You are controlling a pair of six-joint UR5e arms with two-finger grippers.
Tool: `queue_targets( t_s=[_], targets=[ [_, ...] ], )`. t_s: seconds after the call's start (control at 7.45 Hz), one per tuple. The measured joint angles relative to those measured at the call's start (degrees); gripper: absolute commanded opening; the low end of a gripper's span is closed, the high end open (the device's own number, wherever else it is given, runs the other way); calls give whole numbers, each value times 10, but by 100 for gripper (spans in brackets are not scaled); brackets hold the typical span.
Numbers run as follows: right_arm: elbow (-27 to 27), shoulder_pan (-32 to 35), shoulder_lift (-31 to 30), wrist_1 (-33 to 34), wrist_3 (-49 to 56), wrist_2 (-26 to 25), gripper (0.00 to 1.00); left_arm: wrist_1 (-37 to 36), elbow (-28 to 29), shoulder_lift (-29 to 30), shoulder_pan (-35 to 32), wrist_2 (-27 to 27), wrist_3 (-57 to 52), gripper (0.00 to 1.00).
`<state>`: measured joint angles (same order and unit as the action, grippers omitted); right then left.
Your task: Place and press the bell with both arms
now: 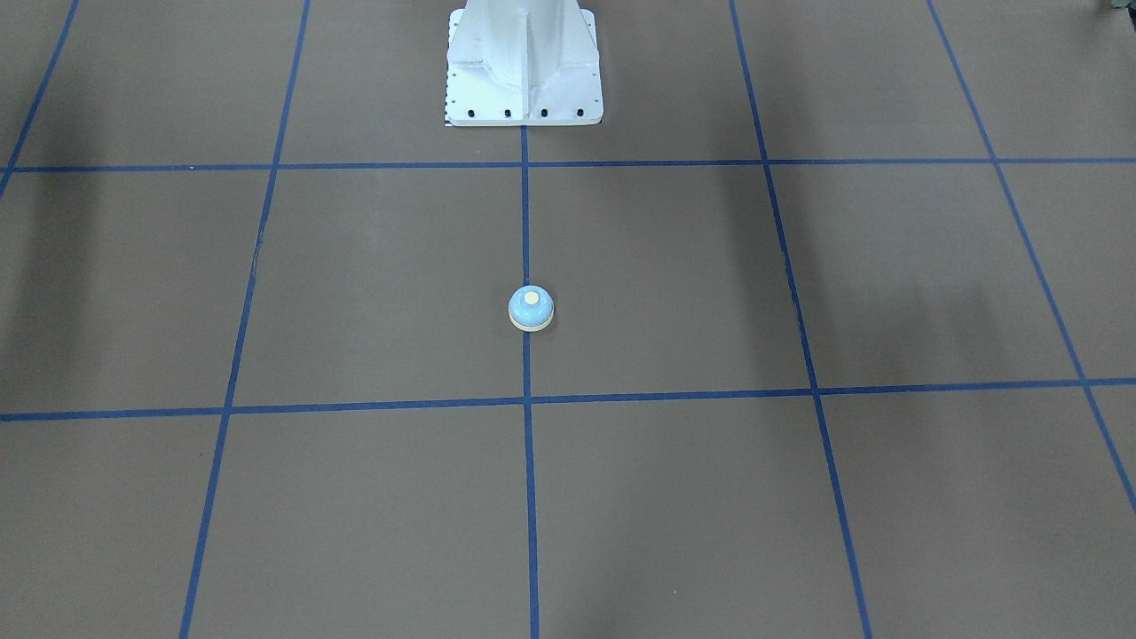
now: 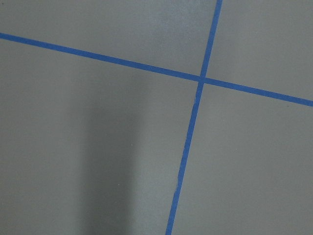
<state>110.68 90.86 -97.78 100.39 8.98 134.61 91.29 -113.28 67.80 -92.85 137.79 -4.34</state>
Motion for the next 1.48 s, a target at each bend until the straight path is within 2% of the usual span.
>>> queue_targets(
  t_s=[0.27,1.48],
  targets=[
    [0,0,1,-1,-3,0,100,0,-1,0,-2,16,0,100],
    [0,-1,0,-1,-1,1,100,1,0,-3,-4,13,1,100]
  ],
)
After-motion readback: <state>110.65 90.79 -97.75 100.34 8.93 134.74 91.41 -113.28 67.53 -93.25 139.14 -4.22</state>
